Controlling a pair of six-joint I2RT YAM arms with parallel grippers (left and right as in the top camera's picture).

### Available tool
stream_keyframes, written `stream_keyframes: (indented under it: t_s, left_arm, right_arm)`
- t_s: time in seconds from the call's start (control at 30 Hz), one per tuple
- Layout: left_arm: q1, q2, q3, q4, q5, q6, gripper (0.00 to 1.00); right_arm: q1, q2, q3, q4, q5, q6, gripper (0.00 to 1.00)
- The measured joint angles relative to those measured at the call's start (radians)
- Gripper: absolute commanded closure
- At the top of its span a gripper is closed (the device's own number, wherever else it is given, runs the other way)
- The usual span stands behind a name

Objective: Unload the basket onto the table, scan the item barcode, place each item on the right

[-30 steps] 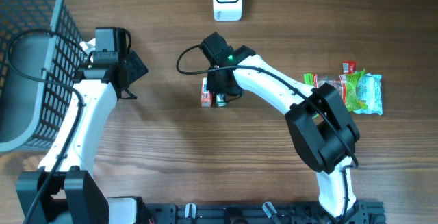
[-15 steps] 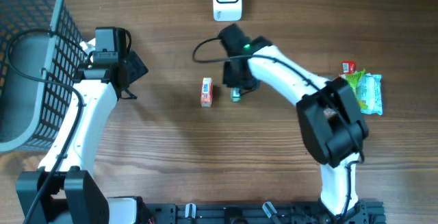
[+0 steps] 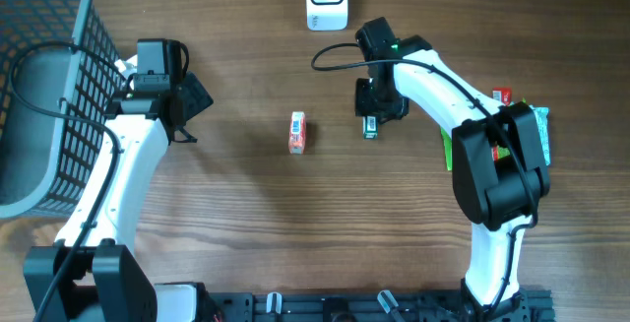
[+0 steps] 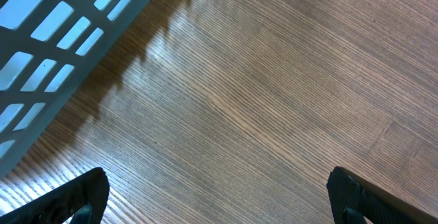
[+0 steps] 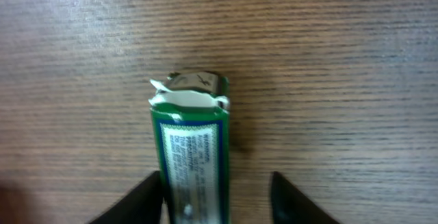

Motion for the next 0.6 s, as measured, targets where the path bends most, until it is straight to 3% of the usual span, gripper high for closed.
stream_keyframes:
  t_s: [0.33,0.47,0.6]
  left_arm:
    - [0.0,0.0,0.0,0.0,0.0,0.0,0.0]
    - [0.0,0.0,0.0,0.0,0.0,0.0,0.0]
    - [0.0,0.0,0.0,0.0,0.0,0.0,0.0]
  right_arm:
    - [-0.006,-0.096,0.026,-0.051,-0.072,-0.106,0.31]
    - [-0.02,-0.156,0.036,-0.082,-0.079,-0.126,0.2]
    - [-0.038,-0.159,0.036,-0.112,-0.079,-0.132,0.2]
